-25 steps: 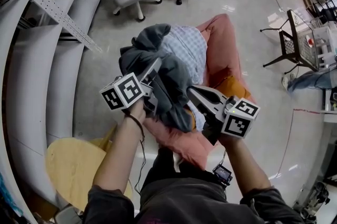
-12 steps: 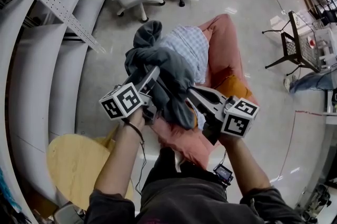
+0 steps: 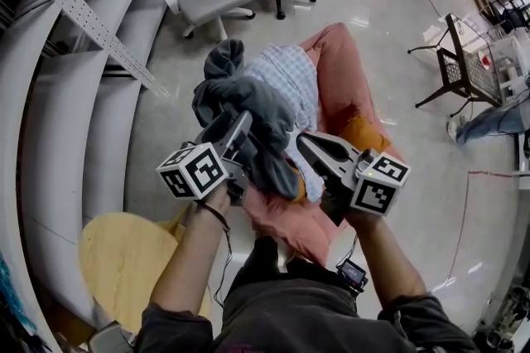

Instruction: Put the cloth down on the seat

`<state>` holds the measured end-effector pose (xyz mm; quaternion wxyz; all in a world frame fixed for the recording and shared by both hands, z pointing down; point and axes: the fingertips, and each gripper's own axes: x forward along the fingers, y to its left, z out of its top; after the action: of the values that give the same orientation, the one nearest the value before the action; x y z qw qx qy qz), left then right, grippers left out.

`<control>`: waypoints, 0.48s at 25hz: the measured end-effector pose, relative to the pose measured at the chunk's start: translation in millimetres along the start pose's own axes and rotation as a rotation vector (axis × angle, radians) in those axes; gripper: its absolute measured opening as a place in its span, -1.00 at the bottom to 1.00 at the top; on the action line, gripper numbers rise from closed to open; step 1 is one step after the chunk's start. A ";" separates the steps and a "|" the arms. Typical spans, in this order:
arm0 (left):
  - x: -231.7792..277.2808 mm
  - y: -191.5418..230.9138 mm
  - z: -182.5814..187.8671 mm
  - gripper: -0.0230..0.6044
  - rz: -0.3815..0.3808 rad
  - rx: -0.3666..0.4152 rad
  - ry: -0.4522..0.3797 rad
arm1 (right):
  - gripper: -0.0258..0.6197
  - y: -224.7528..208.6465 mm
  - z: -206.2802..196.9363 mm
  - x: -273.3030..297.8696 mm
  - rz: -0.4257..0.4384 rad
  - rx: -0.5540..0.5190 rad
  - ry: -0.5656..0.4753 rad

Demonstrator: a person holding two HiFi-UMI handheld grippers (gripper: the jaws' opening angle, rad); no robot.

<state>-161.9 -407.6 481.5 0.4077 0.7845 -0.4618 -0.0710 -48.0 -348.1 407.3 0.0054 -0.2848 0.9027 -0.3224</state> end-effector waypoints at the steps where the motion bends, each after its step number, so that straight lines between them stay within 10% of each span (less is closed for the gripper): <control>1: -2.2 -9.1 -1.5 -0.24 -0.013 0.019 0.001 | -0.87 2.4 2.4 -4.8 0.003 -0.006 -0.008; 12: -23.4 -122.6 -35.8 -0.86 -0.139 0.236 0.031 | -0.87 41.4 28.5 -66.6 0.032 -0.106 -0.074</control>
<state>-75.9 -339.2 412.4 0.3138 0.8581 -0.4053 -0.0320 -7.8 -304.0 348.8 0.0289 -0.2822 0.9221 -0.2633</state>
